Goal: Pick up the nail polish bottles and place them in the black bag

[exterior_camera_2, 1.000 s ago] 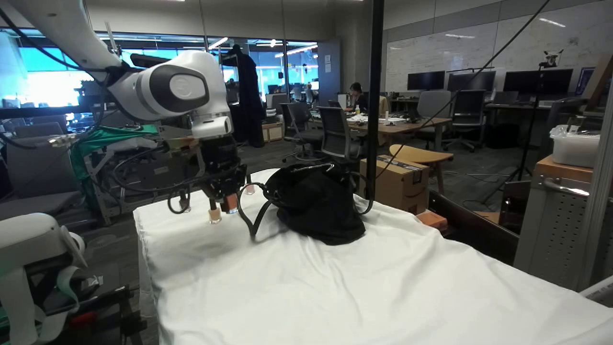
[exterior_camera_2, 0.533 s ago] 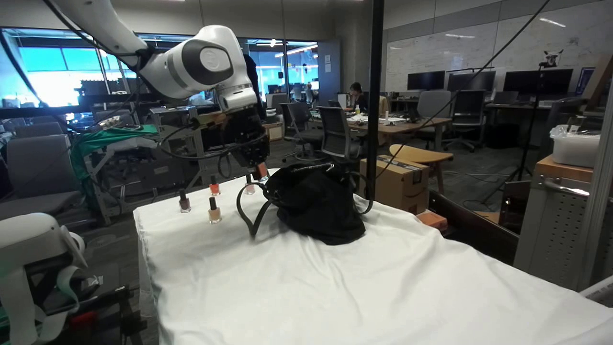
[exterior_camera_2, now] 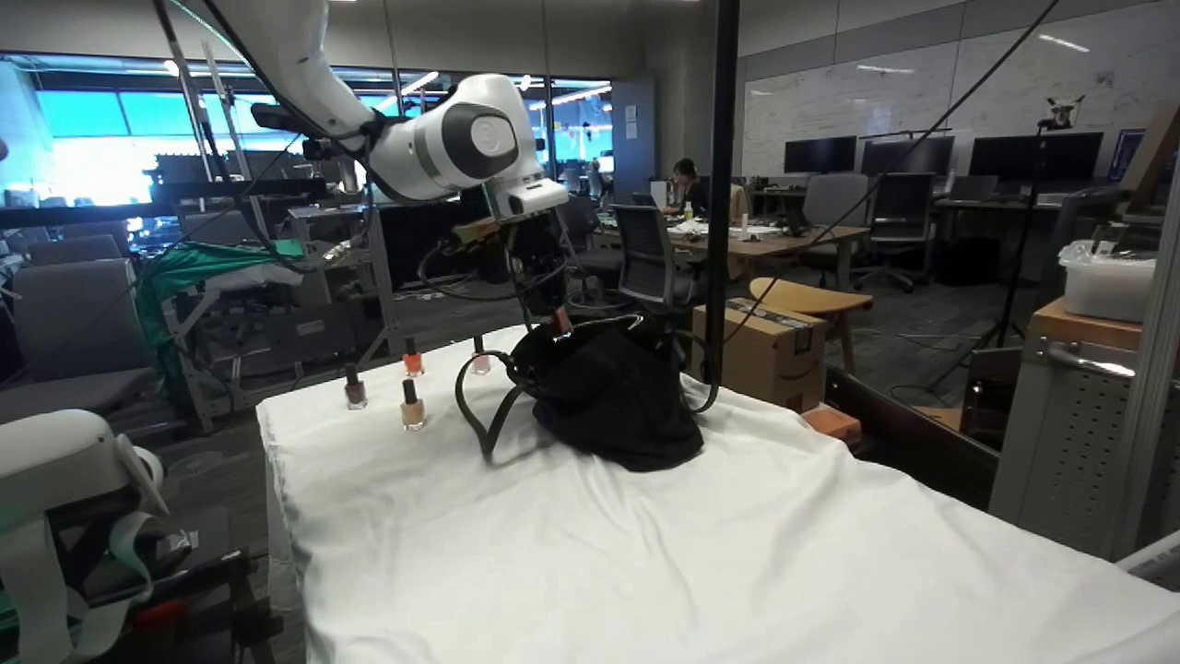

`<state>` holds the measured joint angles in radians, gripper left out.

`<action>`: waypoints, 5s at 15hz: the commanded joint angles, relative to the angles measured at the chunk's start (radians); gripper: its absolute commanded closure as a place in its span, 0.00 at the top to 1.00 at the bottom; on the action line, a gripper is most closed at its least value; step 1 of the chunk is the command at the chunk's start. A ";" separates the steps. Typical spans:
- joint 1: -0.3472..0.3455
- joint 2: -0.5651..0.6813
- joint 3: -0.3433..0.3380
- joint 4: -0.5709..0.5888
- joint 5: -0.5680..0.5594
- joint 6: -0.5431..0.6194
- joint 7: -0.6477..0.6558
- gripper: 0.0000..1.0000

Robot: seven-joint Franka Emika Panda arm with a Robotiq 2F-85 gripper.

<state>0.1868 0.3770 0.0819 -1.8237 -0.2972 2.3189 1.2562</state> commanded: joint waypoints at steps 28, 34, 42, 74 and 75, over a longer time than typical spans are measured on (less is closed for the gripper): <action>0.093 -0.155 -0.013 -0.138 0.146 -0.153 -0.226 1.00; 0.085 -0.341 0.068 -0.413 0.276 -0.118 -0.234 1.00; 0.097 -0.407 0.157 -0.607 0.319 0.019 -0.195 1.00; 0.123 -0.007 0.088 -0.378 0.301 0.226 -0.205 1.00; 0.126 0.002 0.085 -0.373 0.301 0.228 -0.203 1.00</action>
<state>0.2877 0.3455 0.1890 -2.2324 -0.0056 2.5394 1.0623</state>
